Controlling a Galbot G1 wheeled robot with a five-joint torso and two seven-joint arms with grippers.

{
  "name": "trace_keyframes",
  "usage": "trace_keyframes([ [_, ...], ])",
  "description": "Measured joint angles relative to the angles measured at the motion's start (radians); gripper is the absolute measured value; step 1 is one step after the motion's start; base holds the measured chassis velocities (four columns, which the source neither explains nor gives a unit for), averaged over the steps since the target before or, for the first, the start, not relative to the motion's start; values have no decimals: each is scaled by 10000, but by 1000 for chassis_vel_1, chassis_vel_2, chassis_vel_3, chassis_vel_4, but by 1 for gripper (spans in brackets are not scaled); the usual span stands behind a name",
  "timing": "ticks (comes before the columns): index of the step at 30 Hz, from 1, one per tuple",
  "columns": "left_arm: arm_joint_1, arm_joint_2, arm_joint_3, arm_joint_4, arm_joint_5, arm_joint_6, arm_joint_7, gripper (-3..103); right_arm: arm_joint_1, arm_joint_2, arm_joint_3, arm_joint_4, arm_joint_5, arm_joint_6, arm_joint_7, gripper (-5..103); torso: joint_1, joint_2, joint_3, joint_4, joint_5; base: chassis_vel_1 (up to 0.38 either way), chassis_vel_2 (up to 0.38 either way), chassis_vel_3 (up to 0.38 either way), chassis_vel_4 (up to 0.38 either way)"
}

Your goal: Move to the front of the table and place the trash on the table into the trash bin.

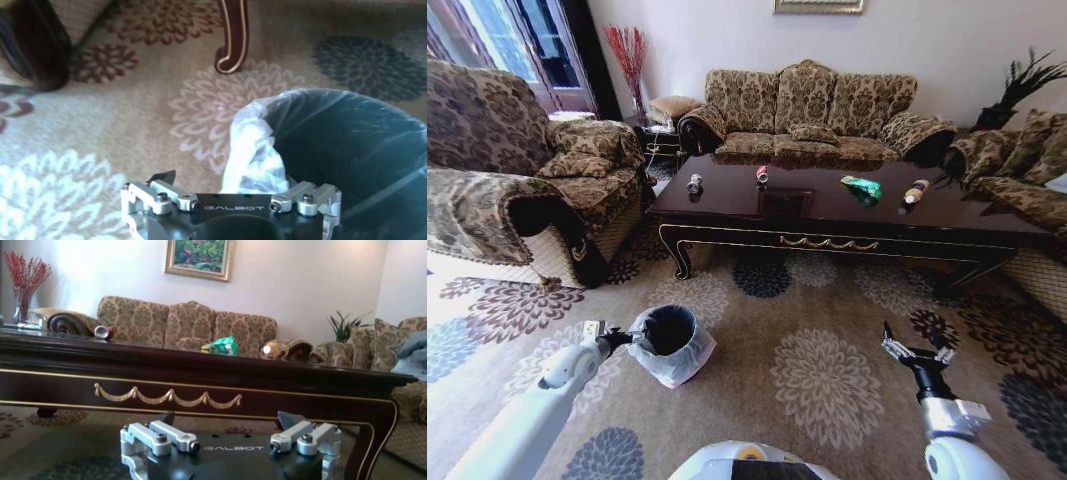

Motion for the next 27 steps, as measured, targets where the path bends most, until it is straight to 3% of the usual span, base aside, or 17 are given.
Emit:
trace_keyframes([
  [9,-383,-102,559,18,-223,708,-137,102,-34,61,10,-105,48,38,20,100,0,2,1,-1,1,0,0,0,0],
  [10,-424,-102,569,43,-248,810,-188,95,-54,64,15,-122,55,64,29,100,0,2,1,-1,1,0,0,0,0],
  [12,-444,-95,572,62,-258,845,-215,95,-62,64,22,-151,60,99,38,100,0,3,1,-1,2,0,0,0,0],
  [18,-451,-28,559,76,-341,852,-240,80,-83,66,45,-239,61,211,41,100,0,4,2,0,3,0,0,0,0],
  [25,-448,-120,608,128,-327,843,-240,56,-85,72,70,-174,61,214,44,100,0,5,2,0,2,0,0,0,0],
  [27,-444,-135,628,135,-320,836,-241,56,-86,66,80,-165,61,215,45,100,-1,5,2,-1,2,0,0,0,0],
])
